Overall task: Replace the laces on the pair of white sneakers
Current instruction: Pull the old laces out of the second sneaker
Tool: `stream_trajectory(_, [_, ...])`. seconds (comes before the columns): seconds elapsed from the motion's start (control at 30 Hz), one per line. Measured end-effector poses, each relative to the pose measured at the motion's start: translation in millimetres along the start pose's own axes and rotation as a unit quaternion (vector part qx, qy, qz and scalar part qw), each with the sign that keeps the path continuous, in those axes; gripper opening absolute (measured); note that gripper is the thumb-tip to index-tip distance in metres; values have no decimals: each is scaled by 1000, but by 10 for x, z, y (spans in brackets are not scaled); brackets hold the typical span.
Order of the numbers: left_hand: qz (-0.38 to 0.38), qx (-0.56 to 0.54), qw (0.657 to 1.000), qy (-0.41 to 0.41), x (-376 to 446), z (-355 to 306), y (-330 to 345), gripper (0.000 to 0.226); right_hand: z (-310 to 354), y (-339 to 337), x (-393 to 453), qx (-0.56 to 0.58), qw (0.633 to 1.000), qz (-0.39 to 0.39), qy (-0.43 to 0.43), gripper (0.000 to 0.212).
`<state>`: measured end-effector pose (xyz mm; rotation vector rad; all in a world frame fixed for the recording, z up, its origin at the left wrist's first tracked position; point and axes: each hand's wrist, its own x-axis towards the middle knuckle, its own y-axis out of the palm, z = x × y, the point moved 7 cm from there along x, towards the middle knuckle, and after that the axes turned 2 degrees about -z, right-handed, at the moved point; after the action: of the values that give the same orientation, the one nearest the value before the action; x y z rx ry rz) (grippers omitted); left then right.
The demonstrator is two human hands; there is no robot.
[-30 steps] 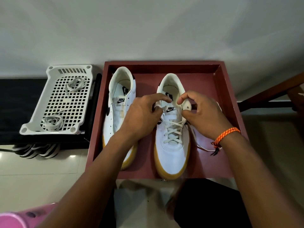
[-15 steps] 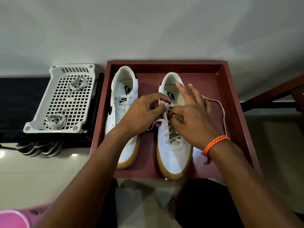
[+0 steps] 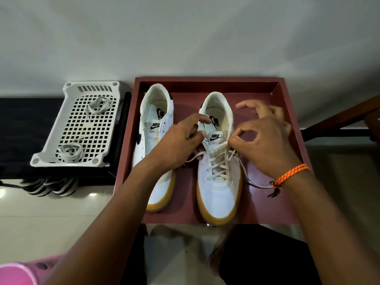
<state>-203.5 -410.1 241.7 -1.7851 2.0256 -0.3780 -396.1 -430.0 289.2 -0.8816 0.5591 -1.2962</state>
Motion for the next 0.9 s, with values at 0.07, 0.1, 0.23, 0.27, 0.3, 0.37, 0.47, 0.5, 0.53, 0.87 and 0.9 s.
stream_trajectory(0.07, [-3, -6, 1000, -5, -7, -11, 11, 43, 51, 19, -13, 18, 999, -2, -30, 7])
stream_trajectory(0.1, [-6, -7, 1000, -10, -8, -6, 17, 49, 117, 62, -26, 22, 999, 6, -49, 14])
stream_trajectory(0.23, [-4, -22, 999, -25, -6, 8, 16, 51, 298, 387, -140, -81, 990, 77, -89, 23])
stream_trajectory(0.27, [1, -31, 999, -22, -5, -3, 12, 46, 305, 449, -170, -105, 986, 86, -98, 20])
stream_trajectory(0.3, [5, -35, 999, -18, -4, -17, 4, 43, 301, 482, -184, -117, 984, 86, -107, 17])
stream_trajectory(0.37, [11, -42, 999, -12, -2, -33, 0, 37, 287, 454, -167, -113, 985, 72, -111, 17])
stream_trajectory(0.47, [26, -73, 997, -17, -14, -49, 26, 37, 201, 241, -68, -68, 995, 27, -66, 22])
stream_trajectory(0.5, [27, -78, 996, -21, -19, -52, 28, 38, 164, 158, -44, -54, 997, 9, -50, 21])
stream_trajectory(0.53, [27, -79, 996, -26, -25, -56, 27, 40, 125, 93, -27, -38, 999, -5, -37, 20])
stream_trajectory(0.87, [21, -41, 999, -20, -34, -53, 5, 44, 265, 484, -153, -102, 985, 105, -89, 17])
stream_trajectory(0.9, [24, -46, 998, -19, -24, -39, 18, 43, 271, 494, -158, -105, 985, 101, -95, 17])
